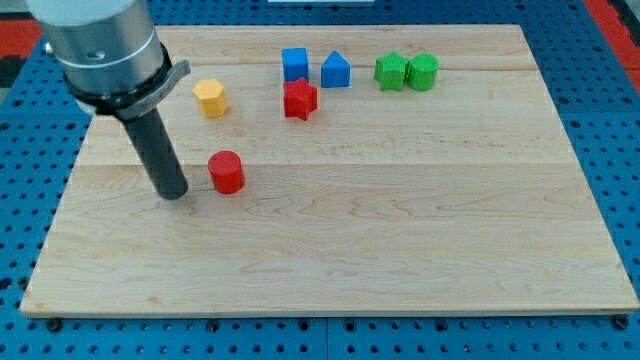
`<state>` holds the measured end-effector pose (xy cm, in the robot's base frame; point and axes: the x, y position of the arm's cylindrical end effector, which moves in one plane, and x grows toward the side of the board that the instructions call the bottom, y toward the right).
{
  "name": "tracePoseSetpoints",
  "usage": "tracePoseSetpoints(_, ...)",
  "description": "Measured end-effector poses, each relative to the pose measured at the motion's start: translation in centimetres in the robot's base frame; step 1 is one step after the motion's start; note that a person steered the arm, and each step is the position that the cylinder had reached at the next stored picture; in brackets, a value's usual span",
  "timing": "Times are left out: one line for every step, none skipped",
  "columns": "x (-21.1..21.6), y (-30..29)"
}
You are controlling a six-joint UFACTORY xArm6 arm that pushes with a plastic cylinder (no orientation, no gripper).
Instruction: Move the red circle horizontally to the red star
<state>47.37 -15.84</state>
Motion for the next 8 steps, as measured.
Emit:
tracePoseSetpoints(-1.0, 8.5)
tracePoseSetpoints(-3.1, 14.0)
tracePoseSetpoints(-4.3, 15.8)
tracePoseSetpoints(-4.6, 16.1)
tracePoseSetpoints(-8.7, 17.5)
tracePoseSetpoints(-11.9, 18.4)
tracePoseSetpoints(-10.9, 18.7)
tracePoseSetpoints(-8.2, 17.8)
